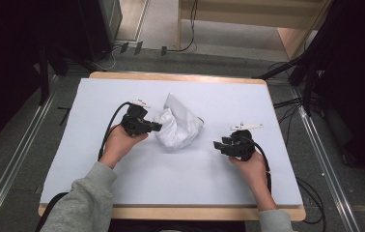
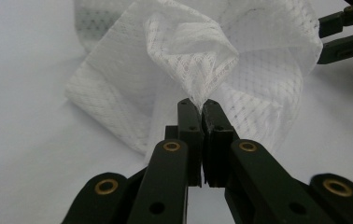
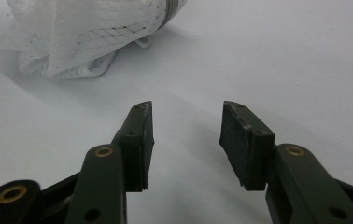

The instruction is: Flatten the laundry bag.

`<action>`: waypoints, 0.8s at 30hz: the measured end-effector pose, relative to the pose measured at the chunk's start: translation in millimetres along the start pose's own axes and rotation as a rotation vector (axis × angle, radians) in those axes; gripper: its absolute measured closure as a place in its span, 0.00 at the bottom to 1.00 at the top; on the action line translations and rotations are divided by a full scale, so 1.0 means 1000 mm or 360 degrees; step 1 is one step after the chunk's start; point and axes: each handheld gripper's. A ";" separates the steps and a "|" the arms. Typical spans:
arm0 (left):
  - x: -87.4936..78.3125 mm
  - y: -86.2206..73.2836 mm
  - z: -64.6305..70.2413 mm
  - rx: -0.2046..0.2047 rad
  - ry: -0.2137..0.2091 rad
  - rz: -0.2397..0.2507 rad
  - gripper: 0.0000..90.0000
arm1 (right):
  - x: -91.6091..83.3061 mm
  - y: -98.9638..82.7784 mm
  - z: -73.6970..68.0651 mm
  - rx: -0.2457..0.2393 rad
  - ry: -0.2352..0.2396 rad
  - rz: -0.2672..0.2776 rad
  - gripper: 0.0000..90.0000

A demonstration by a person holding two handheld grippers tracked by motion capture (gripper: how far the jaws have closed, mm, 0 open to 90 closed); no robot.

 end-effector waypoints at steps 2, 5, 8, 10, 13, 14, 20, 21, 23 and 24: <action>-0.005 -0.003 -0.005 -0.0018 0.0011 0.0007 0.99 | 0.001 0.001 -0.001 -0.0003 0.0007 -0.0007 0.63; -0.013 -0.009 -0.012 -0.0056 0.0028 0.0021 0.99 | 0.003 0.003 -0.003 -0.0020 0.0024 -0.0001 0.63; -0.021 -0.015 -0.020 -0.0100 0.0026 0.0036 0.99 | 0.004 0.006 -0.005 -0.0021 0.0040 -0.0003 0.63; -0.026 -0.020 -0.025 -0.0135 0.0027 0.0054 0.99 | 0.005 0.008 -0.005 -0.0025 0.0052 0.0003 0.63; -0.033 -0.027 -0.032 -0.0181 0.0029 0.0061 0.99 | 0.005 0.011 -0.004 -0.0025 0.0060 0.0014 0.63; -0.033 -0.027 -0.032 -0.0181 0.0029 0.0061 0.99 | 0.005 0.012 -0.004 -0.0028 0.0062 0.0023 0.63; -0.042 -0.043 -0.049 -0.0283 0.0035 0.0057 0.99 | 0.009 0.018 -0.006 -0.0044 0.0072 0.0015 0.63; -0.042 -0.043 -0.049 -0.0283 0.0035 0.0057 0.99 | 0.009 0.018 -0.006 -0.0044 0.0072 0.0015 0.63; -0.043 -0.048 -0.053 -0.0306 0.0038 0.0043 0.99 | 0.011 0.019 -0.007 -0.0058 0.0078 0.0012 0.64; -0.044 -0.051 -0.056 -0.0321 0.0039 0.0041 0.99 | 0.011 0.020 -0.007 -0.0055 0.0078 0.0008 0.64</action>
Point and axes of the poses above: each handheld gripper's, and its own axes: x roughly forward along the jaws, y roughly out of its top, z roughly to its right, and after that the axes turned 7 degrees about -z, right-handed
